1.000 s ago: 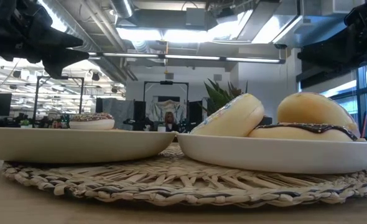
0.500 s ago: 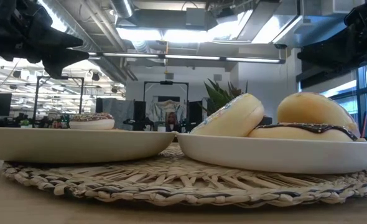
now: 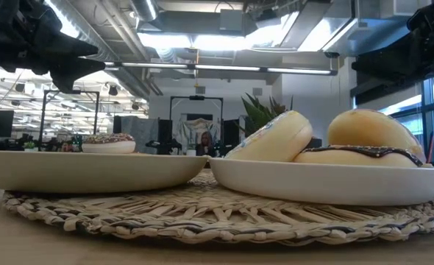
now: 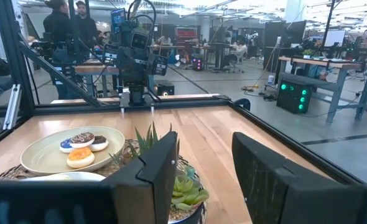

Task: Pick & Place donuts
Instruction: Return to Home Position

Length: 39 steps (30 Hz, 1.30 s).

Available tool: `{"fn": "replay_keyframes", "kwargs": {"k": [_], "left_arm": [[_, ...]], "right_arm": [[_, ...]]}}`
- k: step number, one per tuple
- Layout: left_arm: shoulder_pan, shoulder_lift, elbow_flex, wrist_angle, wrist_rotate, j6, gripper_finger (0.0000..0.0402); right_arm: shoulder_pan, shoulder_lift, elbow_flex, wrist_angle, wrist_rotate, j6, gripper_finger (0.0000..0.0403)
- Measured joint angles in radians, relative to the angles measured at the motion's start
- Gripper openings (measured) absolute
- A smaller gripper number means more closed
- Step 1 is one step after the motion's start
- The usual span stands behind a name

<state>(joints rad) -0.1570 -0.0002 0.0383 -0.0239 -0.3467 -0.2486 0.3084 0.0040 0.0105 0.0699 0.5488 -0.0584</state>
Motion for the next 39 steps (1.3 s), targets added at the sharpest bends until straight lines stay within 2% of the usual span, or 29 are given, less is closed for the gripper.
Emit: {"fn": "replay_keyframes", "kwargs": {"k": [39], "left_arm": [[0.000,0.000,0.000,0.000,0.000,0.000,0.0189]], "right_arm": [[0.000,0.000,0.000,0.000,0.000,0.000,0.0156]]}}
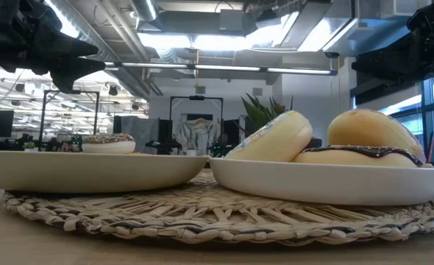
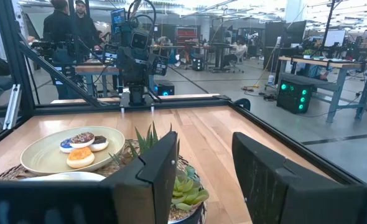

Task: Pick & Place donuts
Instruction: Return to Home Position

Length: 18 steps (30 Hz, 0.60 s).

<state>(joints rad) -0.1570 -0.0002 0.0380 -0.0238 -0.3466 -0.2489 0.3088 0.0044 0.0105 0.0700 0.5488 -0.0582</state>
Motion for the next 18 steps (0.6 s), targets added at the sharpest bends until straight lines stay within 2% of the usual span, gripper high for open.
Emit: {"fn": "replay_keyframes", "kwargs": {"k": [18], "left_arm": [[0.000,0.000,0.000,0.000,0.000,0.000,0.0188]], "right_arm": [[0.000,0.000,0.000,0.000,0.000,0.001,0.0156]]}}
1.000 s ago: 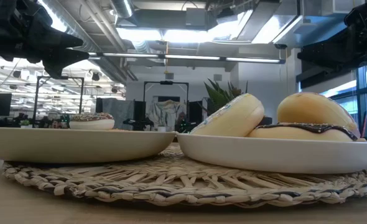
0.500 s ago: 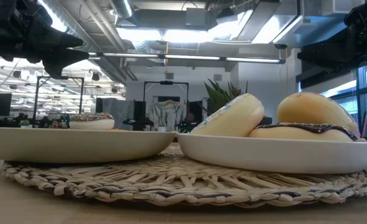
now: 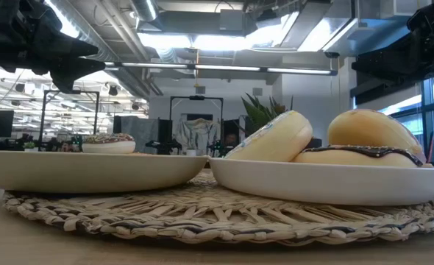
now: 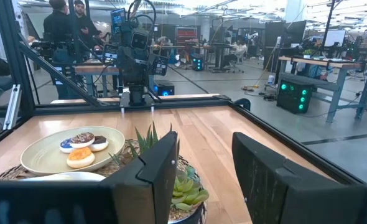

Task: Pick & Place donuts
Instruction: Return to Home Position

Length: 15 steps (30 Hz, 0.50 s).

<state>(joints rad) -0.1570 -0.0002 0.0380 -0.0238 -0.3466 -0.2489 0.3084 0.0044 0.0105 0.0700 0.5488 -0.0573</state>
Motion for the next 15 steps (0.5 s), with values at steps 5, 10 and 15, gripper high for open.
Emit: {"fn": "replay_keyframes", "kwargs": {"k": [5,10,15], "left_arm": [[0.000,0.000,0.000,0.000,0.000,0.000,0.0188],[0.000,0.000,0.000,0.000,0.000,0.000,0.0191],[0.000,0.000,0.000,0.000,0.000,0.000,0.0189]], "right_arm": [[0.000,0.000,0.000,0.000,0.000,0.000,0.0156],[0.000,0.000,0.000,0.000,0.000,-0.001,0.0156],[0.000,0.000,0.000,0.000,0.000,-0.001,0.0156]]}}
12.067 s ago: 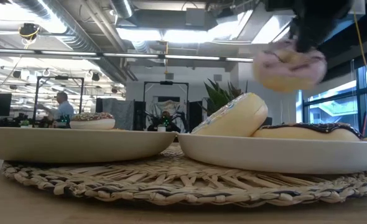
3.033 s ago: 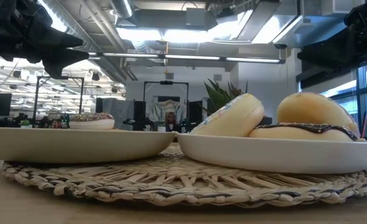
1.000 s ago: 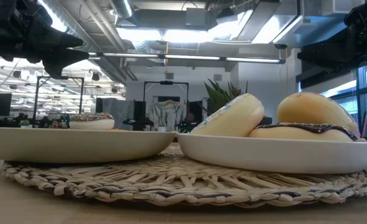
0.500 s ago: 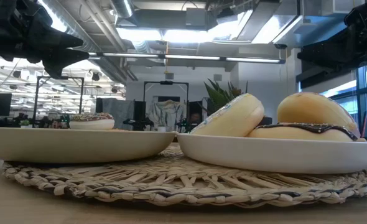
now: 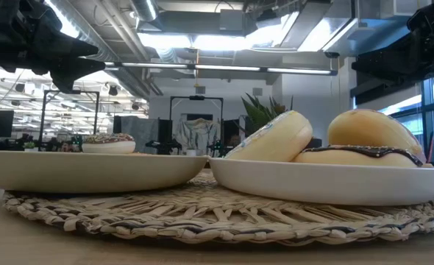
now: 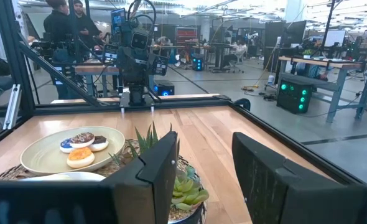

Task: Pick & Place donuts
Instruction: Return to Home Position

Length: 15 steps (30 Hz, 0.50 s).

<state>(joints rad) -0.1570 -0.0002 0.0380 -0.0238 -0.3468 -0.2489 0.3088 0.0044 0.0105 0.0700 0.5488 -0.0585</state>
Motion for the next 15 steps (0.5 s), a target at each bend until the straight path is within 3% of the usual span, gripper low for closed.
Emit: {"fn": "replay_keyframes", "kwargs": {"k": [15], "left_arm": [[0.000,0.000,0.000,0.000,0.000,0.000,0.0190]], "right_arm": [[0.000,0.000,0.000,0.000,0.000,0.002,0.0156]]}}
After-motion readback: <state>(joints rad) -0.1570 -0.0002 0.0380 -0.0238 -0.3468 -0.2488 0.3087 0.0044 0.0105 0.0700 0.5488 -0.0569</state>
